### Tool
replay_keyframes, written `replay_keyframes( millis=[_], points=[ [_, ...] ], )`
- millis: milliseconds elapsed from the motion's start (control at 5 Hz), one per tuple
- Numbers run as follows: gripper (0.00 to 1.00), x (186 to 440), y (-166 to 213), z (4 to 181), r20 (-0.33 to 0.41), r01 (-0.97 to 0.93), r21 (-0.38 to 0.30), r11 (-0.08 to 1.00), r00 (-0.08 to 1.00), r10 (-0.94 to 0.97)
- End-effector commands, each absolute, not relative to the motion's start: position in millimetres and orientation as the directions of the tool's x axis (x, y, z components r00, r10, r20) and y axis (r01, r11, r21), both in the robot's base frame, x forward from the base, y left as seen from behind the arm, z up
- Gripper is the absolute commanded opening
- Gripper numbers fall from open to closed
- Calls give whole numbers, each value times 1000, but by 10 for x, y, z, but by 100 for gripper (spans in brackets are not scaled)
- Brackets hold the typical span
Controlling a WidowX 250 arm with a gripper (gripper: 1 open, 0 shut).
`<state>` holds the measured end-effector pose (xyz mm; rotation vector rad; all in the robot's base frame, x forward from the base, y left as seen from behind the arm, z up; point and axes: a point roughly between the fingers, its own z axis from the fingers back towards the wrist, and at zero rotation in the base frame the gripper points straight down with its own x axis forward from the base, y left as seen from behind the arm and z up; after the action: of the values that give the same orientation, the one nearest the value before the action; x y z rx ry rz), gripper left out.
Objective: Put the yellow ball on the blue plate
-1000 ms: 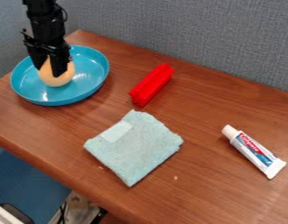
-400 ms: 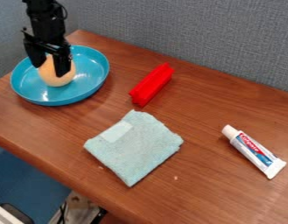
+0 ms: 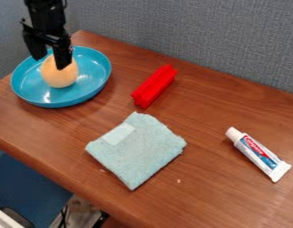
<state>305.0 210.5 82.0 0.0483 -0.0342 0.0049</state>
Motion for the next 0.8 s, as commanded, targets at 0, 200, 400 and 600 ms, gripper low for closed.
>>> replay_keyframes(
  millis=[0,200,400,600],
  points=[
    [100,3093,2187,1219,129,-21,105,994,992,7],
    [100,3099,2208,1226,134,-24,112,993,991,9],
    [100,3100,2223,1242,138,-27,117,993,990,10],
    [100,3096,2242,1256,141,-29,124,992,990,11]
  ],
)
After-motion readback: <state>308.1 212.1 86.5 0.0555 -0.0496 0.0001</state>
